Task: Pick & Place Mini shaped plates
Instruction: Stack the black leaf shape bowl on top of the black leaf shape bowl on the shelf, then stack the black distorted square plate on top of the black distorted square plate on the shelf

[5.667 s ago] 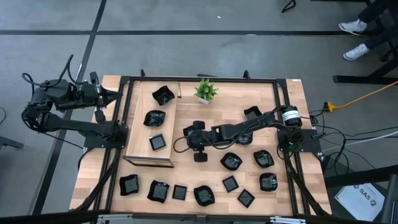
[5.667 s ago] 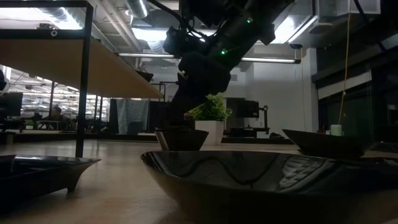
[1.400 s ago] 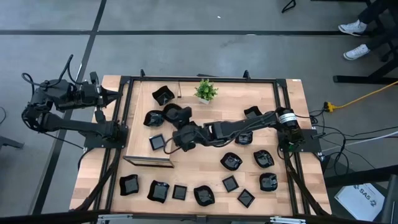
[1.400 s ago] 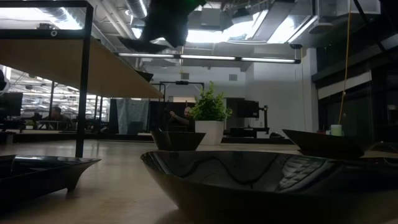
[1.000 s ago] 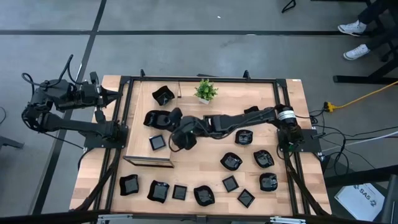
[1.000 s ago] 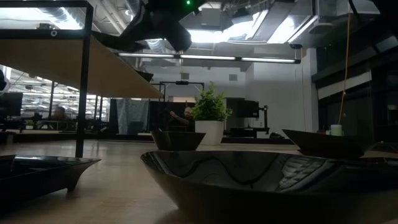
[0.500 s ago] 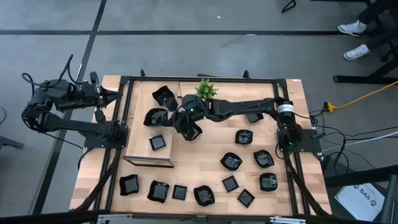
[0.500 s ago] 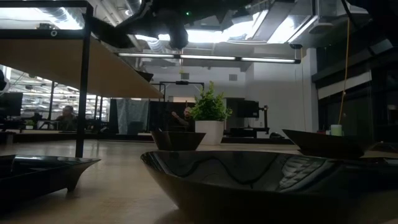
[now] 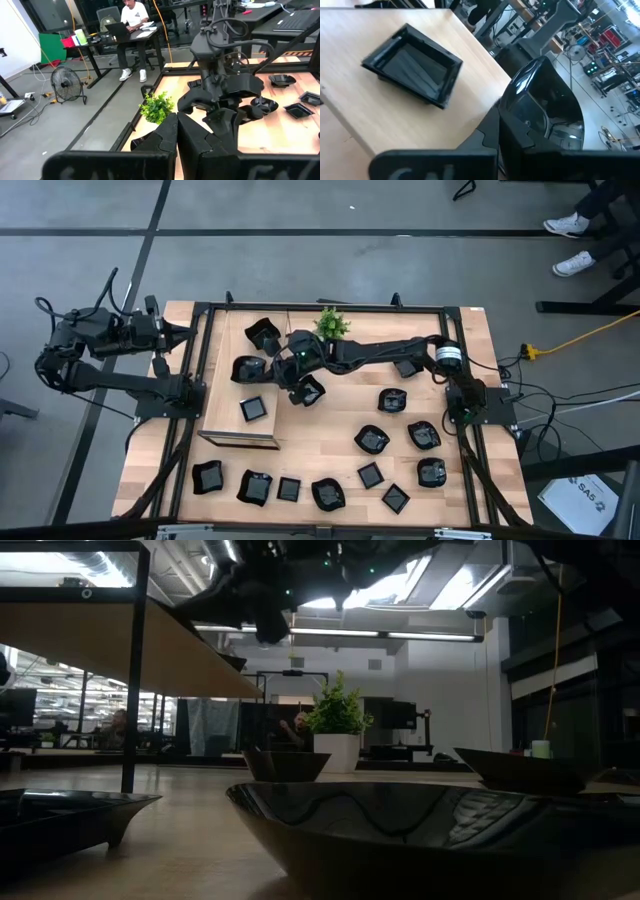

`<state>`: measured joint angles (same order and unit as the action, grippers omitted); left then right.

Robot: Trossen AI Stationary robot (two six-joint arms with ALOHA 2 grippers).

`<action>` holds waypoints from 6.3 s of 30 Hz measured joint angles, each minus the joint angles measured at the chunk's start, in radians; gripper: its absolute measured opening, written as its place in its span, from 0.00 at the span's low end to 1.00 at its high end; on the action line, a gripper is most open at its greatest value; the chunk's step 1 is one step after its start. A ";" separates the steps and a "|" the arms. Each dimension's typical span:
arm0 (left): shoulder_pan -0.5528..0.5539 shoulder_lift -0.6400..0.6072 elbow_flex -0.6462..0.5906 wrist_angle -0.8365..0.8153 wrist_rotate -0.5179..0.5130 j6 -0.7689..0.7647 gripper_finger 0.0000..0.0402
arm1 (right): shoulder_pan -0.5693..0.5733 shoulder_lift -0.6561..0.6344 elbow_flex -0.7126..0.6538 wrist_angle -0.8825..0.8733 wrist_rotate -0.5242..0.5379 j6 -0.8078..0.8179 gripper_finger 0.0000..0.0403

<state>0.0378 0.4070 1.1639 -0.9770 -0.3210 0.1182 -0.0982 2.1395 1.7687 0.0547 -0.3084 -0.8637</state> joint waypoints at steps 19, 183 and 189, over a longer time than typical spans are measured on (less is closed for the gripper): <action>0.000 0.000 0.000 0.000 0.000 0.000 0.01 | -0.001 0.000 0.000 -0.022 0.098 0.131 0.16; 0.000 0.000 0.000 0.000 0.000 0.000 0.01 | 0.082 -0.169 -0.034 -0.765 0.867 0.359 0.01; 0.000 0.000 0.000 0.000 0.000 0.000 0.01 | 0.074 -0.169 -0.032 -0.669 0.867 0.243 0.01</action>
<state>0.0377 0.4072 1.1641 -0.9770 -0.3206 0.1181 -0.0246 1.9705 1.7362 -0.6140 0.5587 -0.6209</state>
